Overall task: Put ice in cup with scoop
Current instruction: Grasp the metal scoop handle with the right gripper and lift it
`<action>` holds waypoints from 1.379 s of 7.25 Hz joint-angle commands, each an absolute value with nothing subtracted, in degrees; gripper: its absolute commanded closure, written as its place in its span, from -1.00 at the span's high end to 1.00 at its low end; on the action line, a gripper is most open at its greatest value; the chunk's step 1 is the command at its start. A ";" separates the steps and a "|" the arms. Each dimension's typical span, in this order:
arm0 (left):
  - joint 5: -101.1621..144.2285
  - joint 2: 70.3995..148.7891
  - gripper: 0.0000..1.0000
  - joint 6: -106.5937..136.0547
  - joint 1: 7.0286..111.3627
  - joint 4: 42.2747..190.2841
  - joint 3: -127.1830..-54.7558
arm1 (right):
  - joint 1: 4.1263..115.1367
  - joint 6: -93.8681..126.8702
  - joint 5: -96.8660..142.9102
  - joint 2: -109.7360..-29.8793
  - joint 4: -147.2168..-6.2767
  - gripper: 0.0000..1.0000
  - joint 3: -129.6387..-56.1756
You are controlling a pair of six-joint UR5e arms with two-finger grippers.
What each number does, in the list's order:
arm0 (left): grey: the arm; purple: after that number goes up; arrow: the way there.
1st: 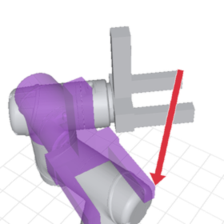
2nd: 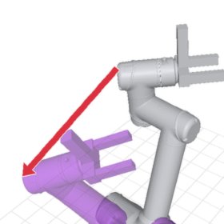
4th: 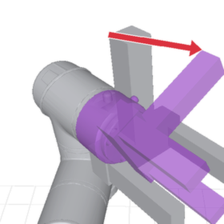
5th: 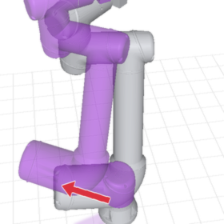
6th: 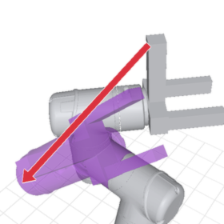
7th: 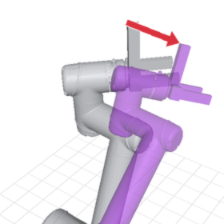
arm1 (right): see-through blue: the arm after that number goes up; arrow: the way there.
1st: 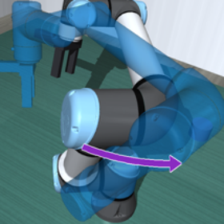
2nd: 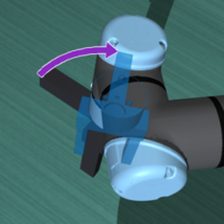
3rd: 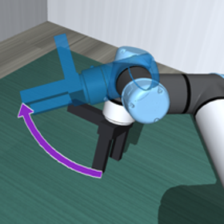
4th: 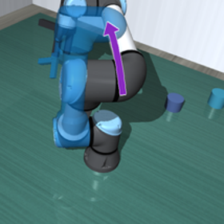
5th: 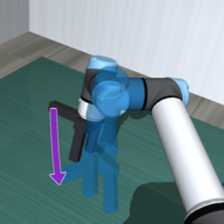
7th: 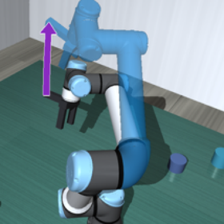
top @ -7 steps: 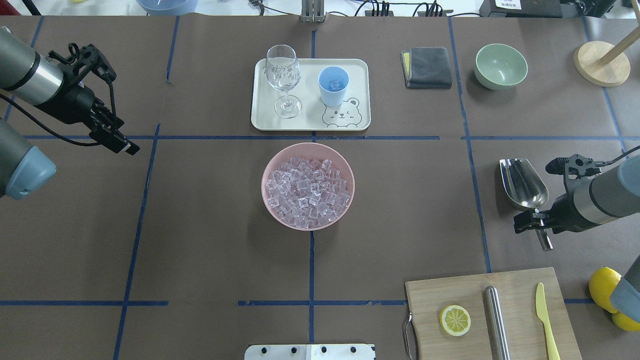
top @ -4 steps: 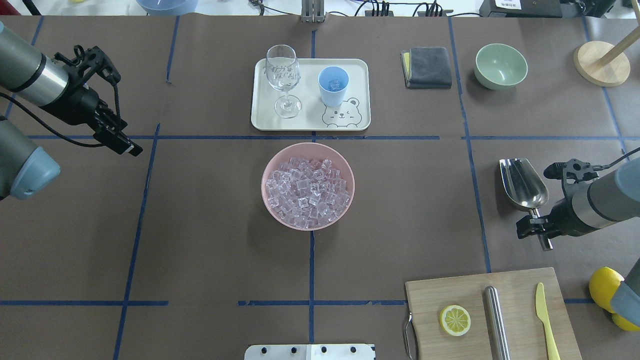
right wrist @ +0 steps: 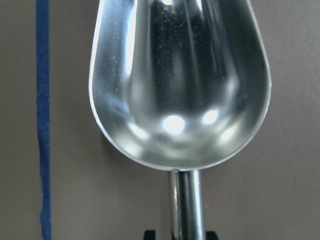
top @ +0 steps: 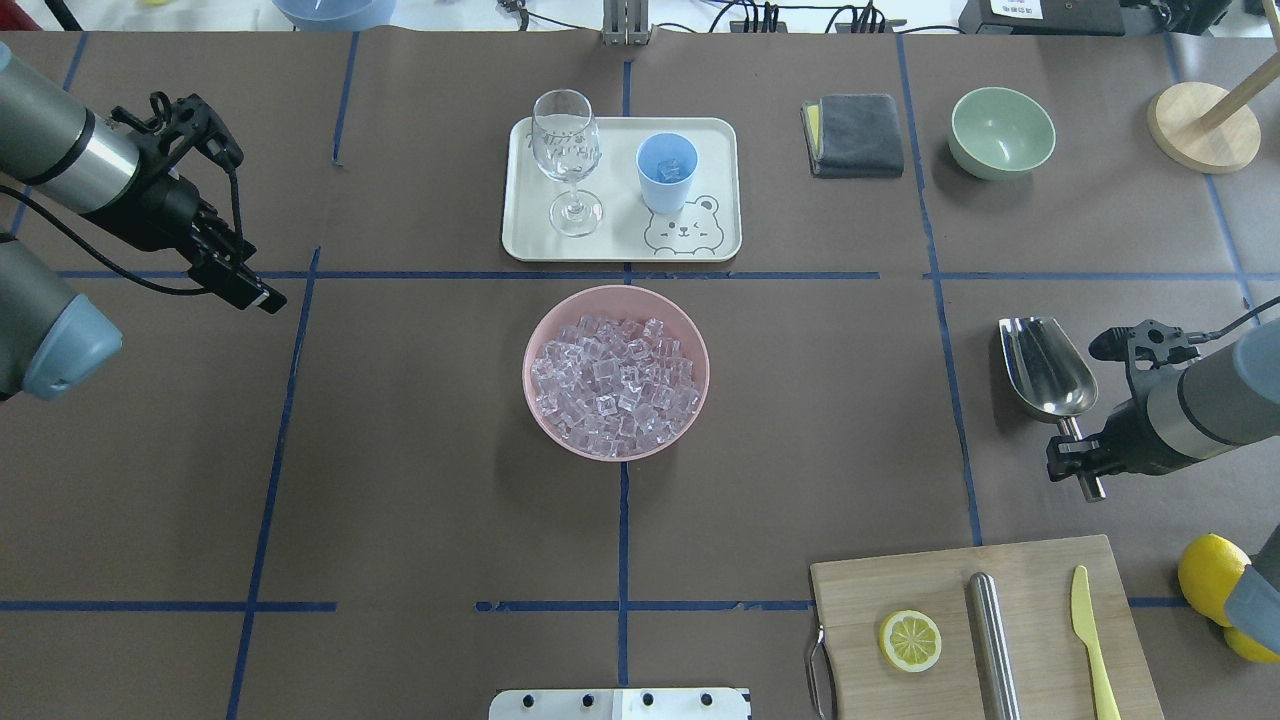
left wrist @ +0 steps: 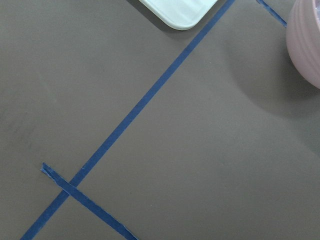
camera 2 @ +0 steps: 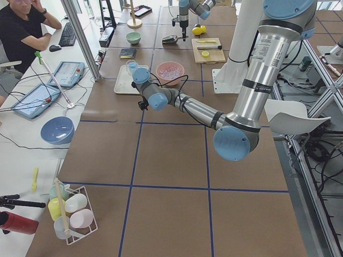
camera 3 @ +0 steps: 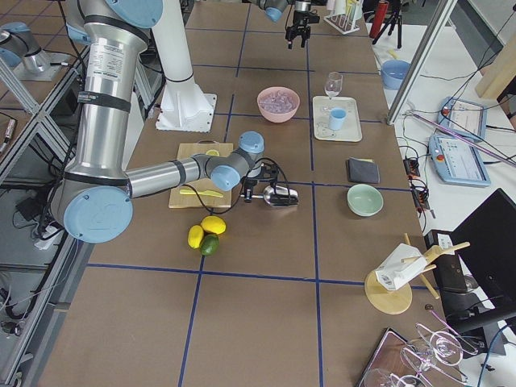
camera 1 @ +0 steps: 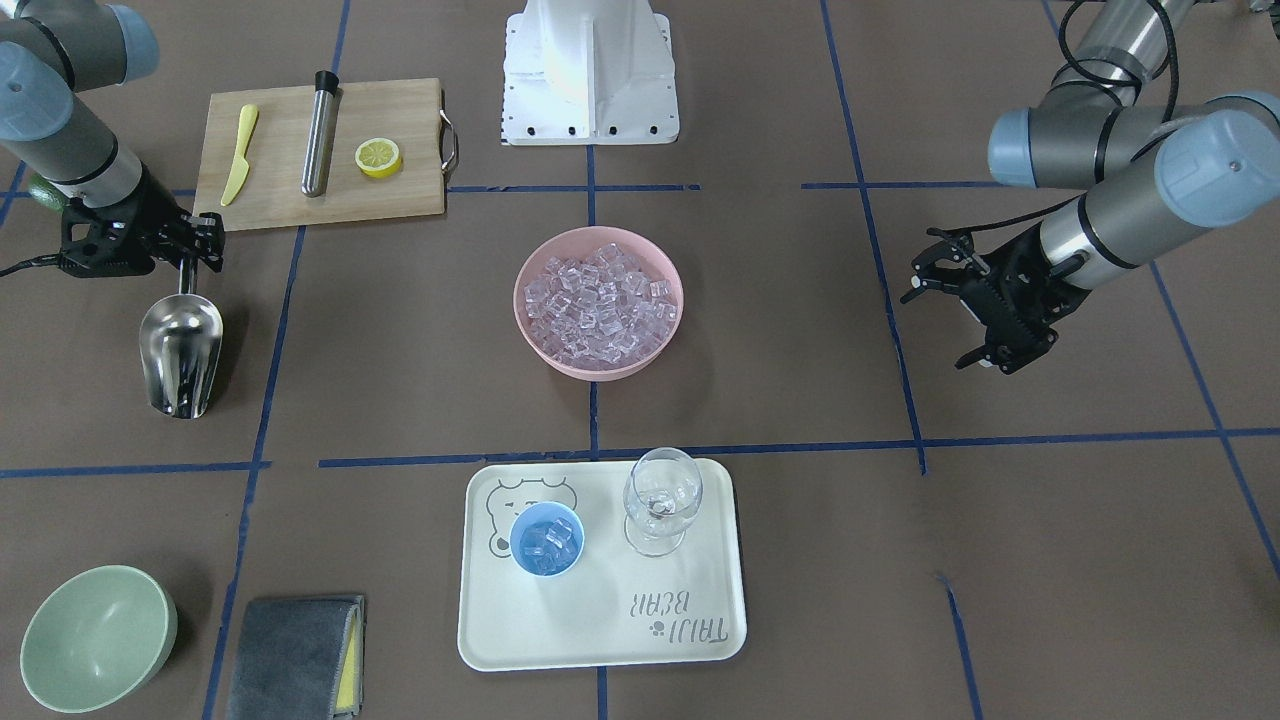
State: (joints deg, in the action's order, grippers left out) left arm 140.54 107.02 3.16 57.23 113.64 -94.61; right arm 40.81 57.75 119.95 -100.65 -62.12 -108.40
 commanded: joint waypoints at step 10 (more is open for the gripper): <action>140.54 108.27 1.00 5.88 56.25 113.82 -95.36 | 47.02 49.96 116.81 -102.04 -62.58 -1.00 -126.83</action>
State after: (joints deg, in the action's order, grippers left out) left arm 140.54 107.48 4.56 56.40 113.72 -95.28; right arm 47.12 54.01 116.99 -102.07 -62.35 -126.58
